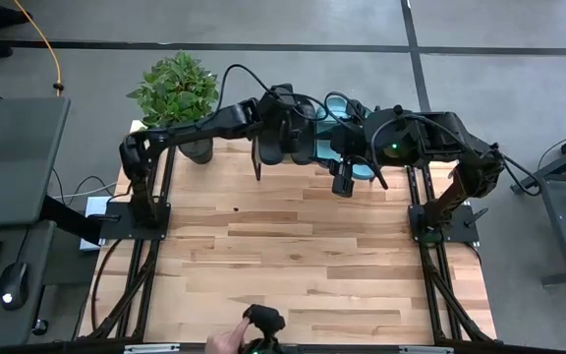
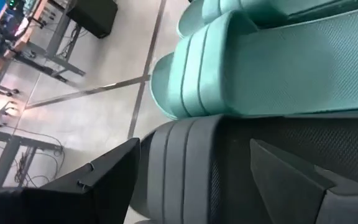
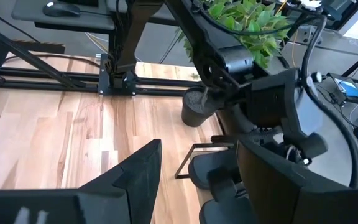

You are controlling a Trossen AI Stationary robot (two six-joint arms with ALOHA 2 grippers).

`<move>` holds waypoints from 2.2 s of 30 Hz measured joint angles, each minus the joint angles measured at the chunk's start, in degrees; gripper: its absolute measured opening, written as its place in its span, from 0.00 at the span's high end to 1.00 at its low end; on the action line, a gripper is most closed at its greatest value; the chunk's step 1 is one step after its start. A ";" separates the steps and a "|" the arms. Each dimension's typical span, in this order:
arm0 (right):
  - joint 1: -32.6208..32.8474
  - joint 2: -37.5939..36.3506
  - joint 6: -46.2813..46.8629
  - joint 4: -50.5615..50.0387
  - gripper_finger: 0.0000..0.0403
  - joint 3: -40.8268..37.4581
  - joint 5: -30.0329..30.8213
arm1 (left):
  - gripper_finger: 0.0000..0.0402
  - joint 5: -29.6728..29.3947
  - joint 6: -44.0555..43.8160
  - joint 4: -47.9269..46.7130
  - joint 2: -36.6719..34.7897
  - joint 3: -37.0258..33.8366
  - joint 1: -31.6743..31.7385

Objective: Pick and place slides into the shelf
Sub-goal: Return to Home Position

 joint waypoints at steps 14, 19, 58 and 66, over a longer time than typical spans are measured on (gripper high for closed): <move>0.00 -0.74 -2.62 3.75 0.50 0.00 -5.66 | 0.29 6.26 -5.73 -1.29 -7.91 0.15 -3.47; 0.00 -3.28 -2.87 4.28 0.50 0.02 -6.43 | 0.29 12.07 -8.99 -1.44 -11.68 0.16 -4.26; 0.00 -14.49 -0.02 -1.50 0.50 0.02 -17.92 | 0.29 9.10 -20.35 -10.49 -32.43 0.20 -29.16; 0.04 -14.78 0.36 -2.08 0.50 0.00 -18.52 | 0.29 1.74 -21.90 -13.25 -36.54 0.20 -35.43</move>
